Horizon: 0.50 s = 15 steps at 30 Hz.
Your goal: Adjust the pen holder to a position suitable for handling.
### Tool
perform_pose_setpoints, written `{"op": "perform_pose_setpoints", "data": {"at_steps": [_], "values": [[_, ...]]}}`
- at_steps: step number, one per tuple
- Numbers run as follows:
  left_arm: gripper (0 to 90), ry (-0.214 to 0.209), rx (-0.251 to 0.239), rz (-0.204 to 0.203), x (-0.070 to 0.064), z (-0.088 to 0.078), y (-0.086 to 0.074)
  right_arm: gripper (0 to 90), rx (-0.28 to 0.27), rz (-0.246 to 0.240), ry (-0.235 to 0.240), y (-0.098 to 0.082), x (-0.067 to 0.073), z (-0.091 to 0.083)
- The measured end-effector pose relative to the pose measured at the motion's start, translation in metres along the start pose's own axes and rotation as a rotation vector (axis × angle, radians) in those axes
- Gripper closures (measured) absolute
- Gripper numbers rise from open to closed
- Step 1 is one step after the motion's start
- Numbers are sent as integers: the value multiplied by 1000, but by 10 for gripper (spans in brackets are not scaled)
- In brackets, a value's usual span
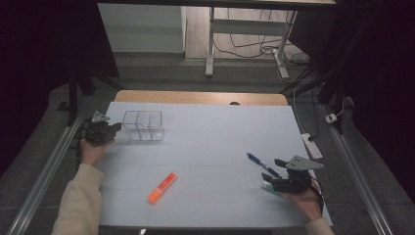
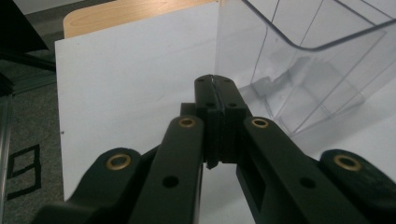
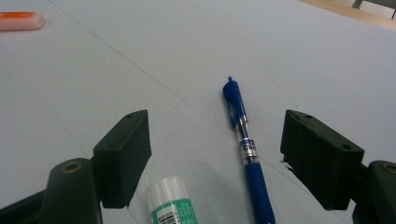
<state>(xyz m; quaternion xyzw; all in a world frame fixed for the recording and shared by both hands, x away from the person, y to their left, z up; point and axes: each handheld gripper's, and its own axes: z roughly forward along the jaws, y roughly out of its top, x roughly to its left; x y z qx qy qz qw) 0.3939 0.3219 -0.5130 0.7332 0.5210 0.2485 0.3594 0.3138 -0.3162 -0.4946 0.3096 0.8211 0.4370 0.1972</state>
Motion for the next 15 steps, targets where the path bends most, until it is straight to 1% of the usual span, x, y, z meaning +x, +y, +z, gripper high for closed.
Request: {"op": "perform_pose_setpoints", "data": {"at_steps": [2, 5, 8, 15], "values": [[893, -1, 3, 6, 1, 4, 1, 239, 0, 0, 0, 0, 0, 0], [893, -13, 7, -2, 1, 8, 2, 239, 3, -2, 1, 0, 0, 0], [893, -25, 13, -4, 1, 11, 3, 239, 8, -3, 1, 0, 0, 0], [892, -38, 12, -8, 3, 13, 4, 239, 8, -2, 3, 0, 0, 0]]}}
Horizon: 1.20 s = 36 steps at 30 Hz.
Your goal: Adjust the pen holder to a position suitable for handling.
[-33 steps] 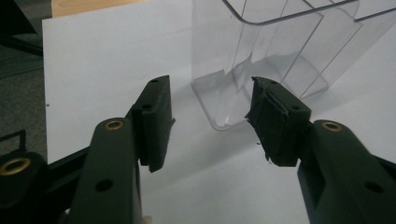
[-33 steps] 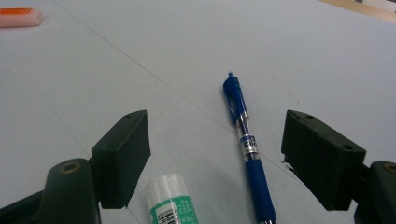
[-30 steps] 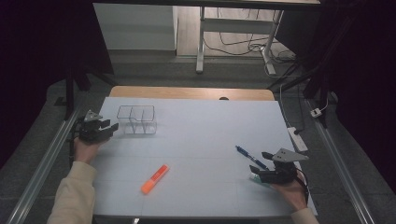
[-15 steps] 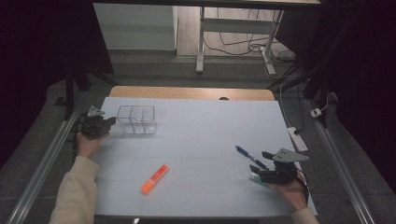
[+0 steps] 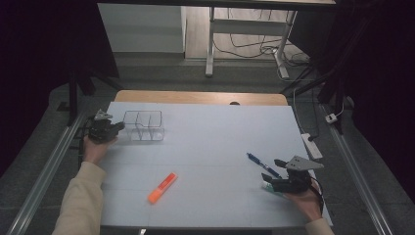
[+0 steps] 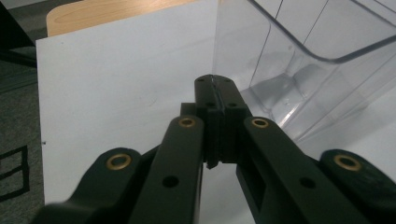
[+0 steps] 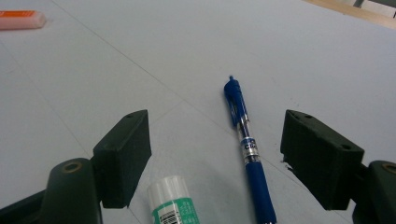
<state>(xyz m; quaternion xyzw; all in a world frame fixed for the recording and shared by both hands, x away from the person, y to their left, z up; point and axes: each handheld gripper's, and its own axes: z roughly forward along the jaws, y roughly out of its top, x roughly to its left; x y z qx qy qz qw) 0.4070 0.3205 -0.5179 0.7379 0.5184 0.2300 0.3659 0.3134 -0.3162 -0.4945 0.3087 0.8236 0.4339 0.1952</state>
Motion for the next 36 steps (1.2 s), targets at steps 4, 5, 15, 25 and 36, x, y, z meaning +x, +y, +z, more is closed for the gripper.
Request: {"op": "perform_pose_setpoints", "data": {"at_steps": [4, 5, 15, 25, 36], "values": [[892, -8, -2, -8, 1, 2, 1, 239, 1, -1, 1, 0, 0, 0], [893, -11, -2, -10, 1, 3, 1, 239, 1, -1, 1, 0, 0, 0], [893, -26, -5, -11, 1, 7, 2, 239, 3, 0, 2, 0, 0, 1], [893, -41, -3, -15, -3, 9, 4, 240, 3, 0, 0, 0, 1, 1], [893, -57, 18, 14, -17, 16, 10, 240, 4, -2, 1, 0, 0, 2]]}}
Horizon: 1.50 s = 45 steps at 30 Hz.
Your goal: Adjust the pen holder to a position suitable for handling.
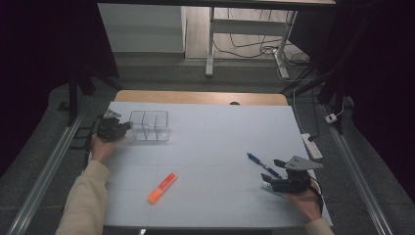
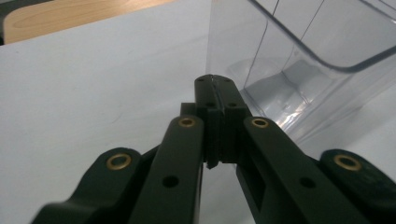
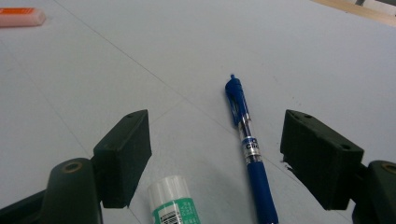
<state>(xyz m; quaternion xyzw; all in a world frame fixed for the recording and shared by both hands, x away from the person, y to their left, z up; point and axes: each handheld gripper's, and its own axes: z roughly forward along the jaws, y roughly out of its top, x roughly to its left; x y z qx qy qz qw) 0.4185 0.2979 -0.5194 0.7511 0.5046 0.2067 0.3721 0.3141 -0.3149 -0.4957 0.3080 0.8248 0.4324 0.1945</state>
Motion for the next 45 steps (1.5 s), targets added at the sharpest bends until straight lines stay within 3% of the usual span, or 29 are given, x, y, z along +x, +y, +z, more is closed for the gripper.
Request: {"op": "perform_pose_setpoints", "data": {"at_steps": [4, 13, 45], "values": [[892, 5, 8, 33, -7, 3, 4, 241, 7, -2, -5, 0, 0, 0], [892, -29, 26, 52, -16, 7, 7, 241, 8, -2, -1, 0, 0, 0], [892, -75, 68, 157, -56, 25, 21, 241, 14, -4, 1, 0, 0, 2]]}}
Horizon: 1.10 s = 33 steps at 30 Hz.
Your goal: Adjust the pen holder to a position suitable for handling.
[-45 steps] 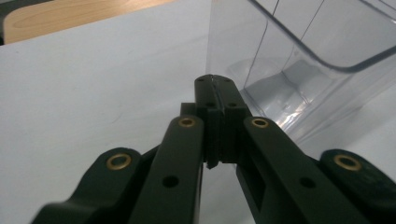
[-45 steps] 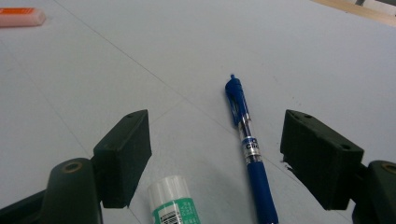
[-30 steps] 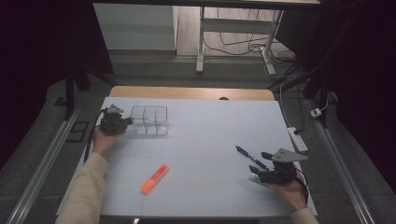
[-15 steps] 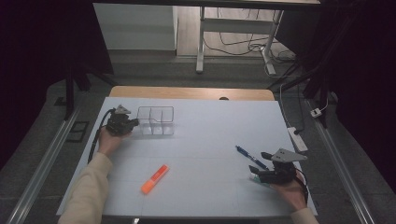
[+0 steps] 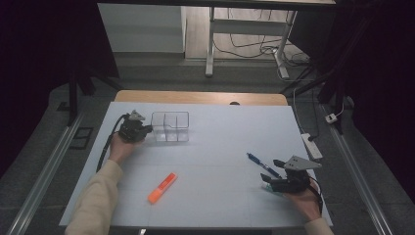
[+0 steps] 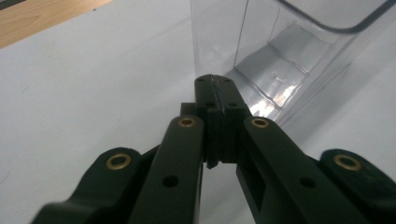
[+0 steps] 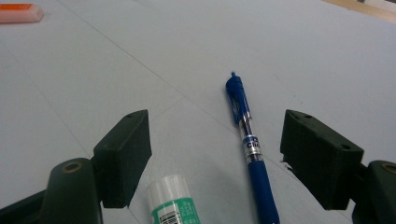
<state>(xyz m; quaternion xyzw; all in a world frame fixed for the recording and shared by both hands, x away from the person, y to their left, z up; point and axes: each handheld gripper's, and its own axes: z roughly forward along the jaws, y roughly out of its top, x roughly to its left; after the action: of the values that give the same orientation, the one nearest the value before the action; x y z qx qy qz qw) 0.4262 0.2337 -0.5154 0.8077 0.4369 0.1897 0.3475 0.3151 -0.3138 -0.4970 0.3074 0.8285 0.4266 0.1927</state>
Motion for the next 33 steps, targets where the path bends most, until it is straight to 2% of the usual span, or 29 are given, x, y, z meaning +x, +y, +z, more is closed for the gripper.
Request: {"op": "perform_pose_setpoints", "data": {"at_steps": [22, 26, 33], "values": [[891, -13, 2, 35, -17, 11, 13, 241, 10, -3, -2, 0, 0, 1], [892, 3, -6, 47, -20, 13, 17, 241, 10, -4, -1, 0, 0, 1], [892, -18, -5, 50, -25, 17, 22, 241, 10, -2, -2, 0, 0, 1]]}}
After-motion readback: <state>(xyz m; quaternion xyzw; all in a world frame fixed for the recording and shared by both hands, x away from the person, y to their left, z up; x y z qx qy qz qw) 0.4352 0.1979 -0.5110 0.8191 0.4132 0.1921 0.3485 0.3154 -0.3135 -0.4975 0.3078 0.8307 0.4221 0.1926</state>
